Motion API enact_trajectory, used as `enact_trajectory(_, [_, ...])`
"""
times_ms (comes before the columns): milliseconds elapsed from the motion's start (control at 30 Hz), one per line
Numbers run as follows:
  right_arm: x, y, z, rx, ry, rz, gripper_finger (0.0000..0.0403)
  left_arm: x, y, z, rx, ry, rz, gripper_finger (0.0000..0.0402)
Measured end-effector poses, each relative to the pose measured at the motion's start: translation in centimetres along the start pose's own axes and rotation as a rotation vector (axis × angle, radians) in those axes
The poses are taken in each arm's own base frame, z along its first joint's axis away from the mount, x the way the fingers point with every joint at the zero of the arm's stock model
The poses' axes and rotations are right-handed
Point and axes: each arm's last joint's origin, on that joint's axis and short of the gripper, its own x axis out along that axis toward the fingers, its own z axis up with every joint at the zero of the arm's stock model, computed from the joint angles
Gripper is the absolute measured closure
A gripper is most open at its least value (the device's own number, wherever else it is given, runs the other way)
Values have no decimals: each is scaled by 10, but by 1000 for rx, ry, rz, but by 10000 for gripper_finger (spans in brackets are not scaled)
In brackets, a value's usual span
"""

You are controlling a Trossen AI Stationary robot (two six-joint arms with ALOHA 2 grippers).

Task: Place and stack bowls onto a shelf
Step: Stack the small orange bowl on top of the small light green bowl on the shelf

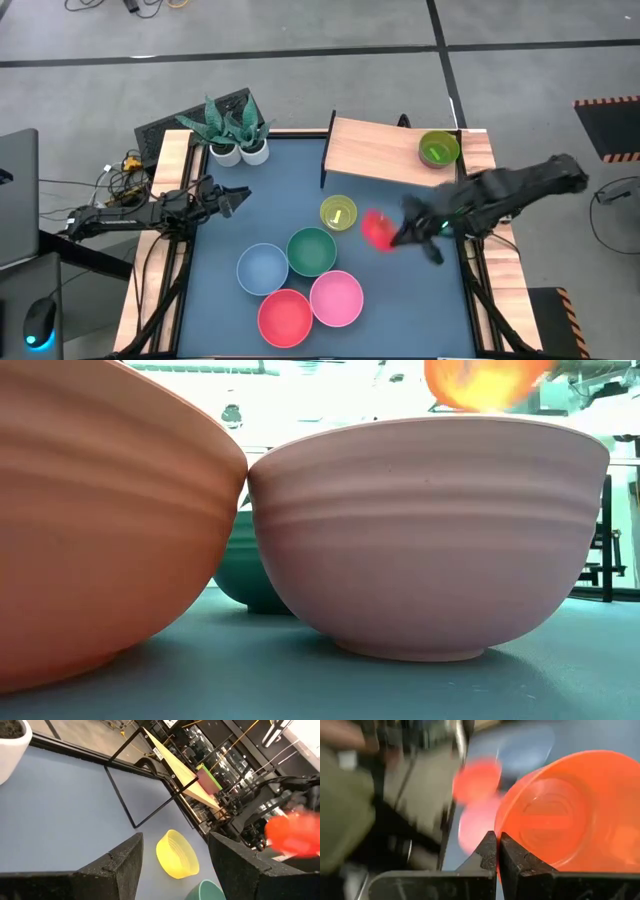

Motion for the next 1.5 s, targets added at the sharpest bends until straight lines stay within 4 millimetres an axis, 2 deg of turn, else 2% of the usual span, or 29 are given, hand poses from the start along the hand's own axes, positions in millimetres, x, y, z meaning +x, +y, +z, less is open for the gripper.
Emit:
enact_trajectory(67, [-27, -4, 5, 0, -152, -93, 381, 0, 0, 0, -1, 0, 0, 193])
enact_trajectory(133, [-49, -13, 2, 24, -249, -256, 381, 0, 0, 0, -1, 0, 0, 193])
enact_trajectory(267, [-77, -31, -10, 97, -314, -580, 381, 0, 0, 0, -2, -8, 7, 193])
enact_trajectory(367, [-84, -44, -18, 172, -285, -757, 381, 0, 0, 0, -3, -12, 10, 193])
enact_trajectory(500, [-84, -59, -21, 230, -205, -897, 381, 0, 0, 0, -4, -14, 12, 193])
enact_trajectory(767, [-95, -74, 15, 346, 36, -1129, 381, 0, 0, 1, 2, -21, 17, 193])
enact_trajectory(900, [-95, -87, 32, 390, 209, -1161, 381, 0, 0, 1, 6, -21, 18, 193])
enact_trajectory(1033, [-89, -105, 41, 416, 309, -1095, 381, 0, 0, 1, 7, -20, 17, 193])
enact_trajectory(1267, [-87, -131, 40, 513, 427, -1067, 381, 0, 0, 1, 6, -21, 17, 193])
enact_trajectory(1500, [-95, -142, 38, 546, 445, -1046, 381, 0, 0, 1, 7, -20, 17, 193])
